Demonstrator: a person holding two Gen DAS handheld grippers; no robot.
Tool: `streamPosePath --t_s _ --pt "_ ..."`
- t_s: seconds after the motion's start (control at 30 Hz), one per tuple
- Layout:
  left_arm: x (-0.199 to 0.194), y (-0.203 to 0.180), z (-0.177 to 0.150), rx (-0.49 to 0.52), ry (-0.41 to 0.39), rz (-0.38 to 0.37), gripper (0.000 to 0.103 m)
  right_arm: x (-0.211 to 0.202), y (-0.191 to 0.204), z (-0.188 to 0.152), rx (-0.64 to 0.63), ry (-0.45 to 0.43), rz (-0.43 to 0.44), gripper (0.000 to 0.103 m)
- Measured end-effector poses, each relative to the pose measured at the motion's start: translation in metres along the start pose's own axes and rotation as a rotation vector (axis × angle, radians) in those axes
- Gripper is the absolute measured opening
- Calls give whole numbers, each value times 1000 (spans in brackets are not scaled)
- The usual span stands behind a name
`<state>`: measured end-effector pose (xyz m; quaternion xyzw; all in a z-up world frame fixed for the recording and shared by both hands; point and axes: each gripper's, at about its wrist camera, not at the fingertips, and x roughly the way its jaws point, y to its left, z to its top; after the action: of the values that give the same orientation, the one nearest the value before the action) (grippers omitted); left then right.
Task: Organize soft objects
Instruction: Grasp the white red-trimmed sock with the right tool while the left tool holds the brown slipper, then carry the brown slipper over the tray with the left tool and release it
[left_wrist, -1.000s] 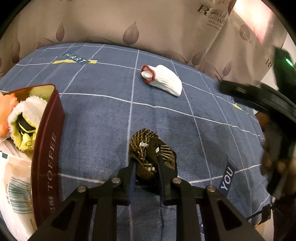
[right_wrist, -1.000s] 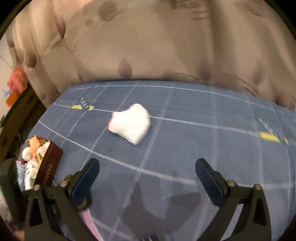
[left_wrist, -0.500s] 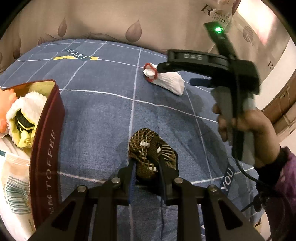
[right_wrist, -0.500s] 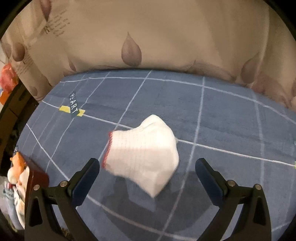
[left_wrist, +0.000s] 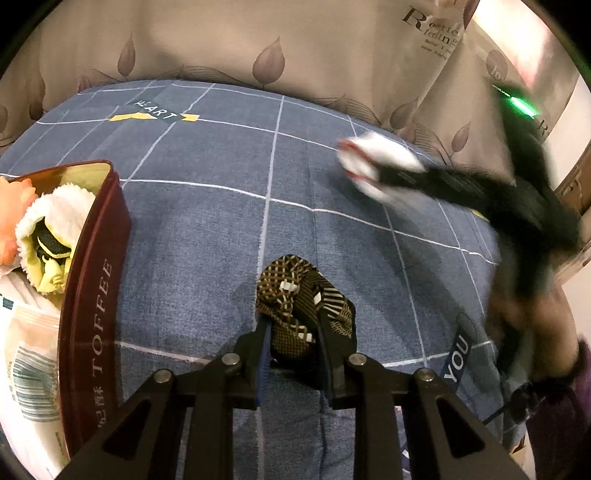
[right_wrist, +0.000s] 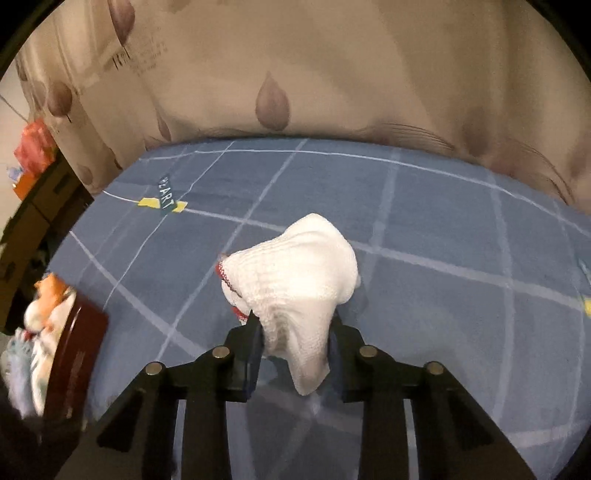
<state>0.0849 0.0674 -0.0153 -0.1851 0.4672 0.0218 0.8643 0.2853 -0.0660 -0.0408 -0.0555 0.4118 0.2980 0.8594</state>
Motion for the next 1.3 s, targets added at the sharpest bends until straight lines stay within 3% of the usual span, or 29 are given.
streamPosePath --t_s 0.23,0.43,0.67,0.93,1.13,1.3 --pt "-3 -4 -5 11 -23 20 24 -79 -26 -92 85 -65 -92 28" --pt "-7 -16 -10 55 -47 44 22 -86 -40 -130 129 -84 -151 28" --pt "-27 -35 -15 102 -73 45 22 -81 -49 -131 174 -105 -122 28" --pt "-67 -31 -24 69 -110 30 22 -83 -49 -133 180 -110 -116 29" --pt "-115 6 -30 -5 -134 31 22 -82 -48 -133 180 -110 -120 29" --pt "-155 55 -18 -61 -190 102 22 -82 -49 -134 178 -109 -121 30"
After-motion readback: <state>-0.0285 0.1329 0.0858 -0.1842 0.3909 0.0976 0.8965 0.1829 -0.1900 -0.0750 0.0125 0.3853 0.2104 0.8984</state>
